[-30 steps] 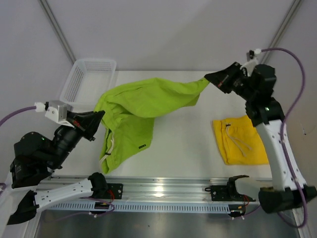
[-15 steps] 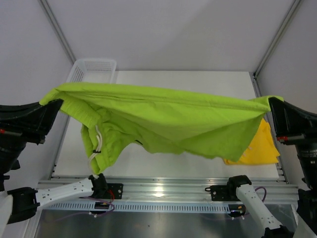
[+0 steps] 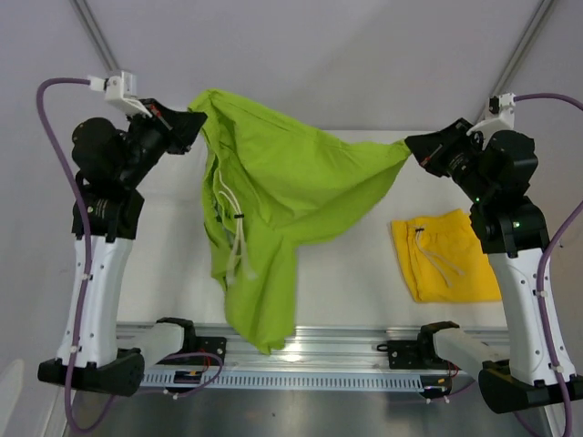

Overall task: Fold and stack the shorts
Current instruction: Flatten the shorts out, then fold the shorts

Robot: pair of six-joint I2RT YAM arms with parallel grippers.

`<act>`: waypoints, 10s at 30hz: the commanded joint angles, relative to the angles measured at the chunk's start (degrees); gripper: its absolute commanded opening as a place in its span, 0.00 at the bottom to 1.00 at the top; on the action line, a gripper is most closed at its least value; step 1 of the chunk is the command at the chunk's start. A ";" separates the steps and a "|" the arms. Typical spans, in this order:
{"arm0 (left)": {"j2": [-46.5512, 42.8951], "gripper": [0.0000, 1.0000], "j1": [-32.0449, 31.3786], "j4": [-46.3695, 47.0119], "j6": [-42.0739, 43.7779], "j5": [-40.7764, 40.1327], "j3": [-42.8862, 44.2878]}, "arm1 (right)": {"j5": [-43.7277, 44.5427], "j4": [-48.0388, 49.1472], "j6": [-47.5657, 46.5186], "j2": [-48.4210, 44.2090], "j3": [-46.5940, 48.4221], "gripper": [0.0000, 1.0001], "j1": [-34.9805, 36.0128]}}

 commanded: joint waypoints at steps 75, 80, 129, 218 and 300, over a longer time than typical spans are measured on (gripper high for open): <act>55.84 0.99 -2.01 17.21 -3.93 -6.10 13.43 | 7.07 27.54 1.52 44.33 1.37 0.93 -11.72; 48.09 0.99 -2.01 12.72 -3.65 -7.26 5.62 | 5.06 24.88 -2.00 35.55 -7.50 0.90 -5.75; 40.34 0.73 0.19 20.45 -5.50 1.18 -28.76 | 44.52 5.98 -11.41 55.57 -2.68 0.47 75.21; 34.46 0.00 10.91 6.39 -7.88 -1.02 -16.63 | 29.77 4.91 -0.85 -5.63 -49.35 0.00 70.02; -4.12 0.00 17.94 -13.20 -24.46 -19.13 -32.54 | 36.51 0.37 -11.50 4.43 -30.46 0.00 94.21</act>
